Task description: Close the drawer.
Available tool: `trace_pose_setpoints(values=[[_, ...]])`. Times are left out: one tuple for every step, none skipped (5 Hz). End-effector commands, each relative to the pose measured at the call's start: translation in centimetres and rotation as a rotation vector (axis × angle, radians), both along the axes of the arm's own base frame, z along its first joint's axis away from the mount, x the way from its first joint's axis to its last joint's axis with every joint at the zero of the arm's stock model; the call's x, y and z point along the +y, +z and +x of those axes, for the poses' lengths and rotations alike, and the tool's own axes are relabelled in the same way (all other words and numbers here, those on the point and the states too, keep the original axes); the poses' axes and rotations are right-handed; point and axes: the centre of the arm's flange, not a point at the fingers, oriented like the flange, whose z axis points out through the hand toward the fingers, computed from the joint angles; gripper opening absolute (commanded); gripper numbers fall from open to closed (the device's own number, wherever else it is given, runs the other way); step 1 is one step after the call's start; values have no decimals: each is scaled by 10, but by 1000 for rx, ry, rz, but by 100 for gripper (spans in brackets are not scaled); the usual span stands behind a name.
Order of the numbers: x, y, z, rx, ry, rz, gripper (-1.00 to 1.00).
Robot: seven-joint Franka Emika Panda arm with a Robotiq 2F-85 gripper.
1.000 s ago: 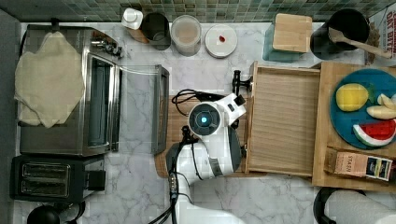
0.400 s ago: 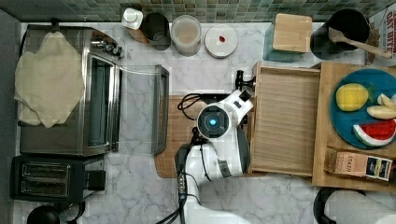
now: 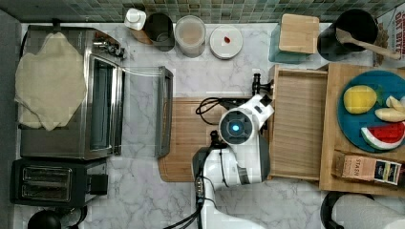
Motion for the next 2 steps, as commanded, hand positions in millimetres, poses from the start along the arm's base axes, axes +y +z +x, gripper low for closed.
trace_pose_setpoints(values=[[-218, 38, -52, -52, -120, -118, -100], [-251, 43, -64, -45, -108, -146, -100]])
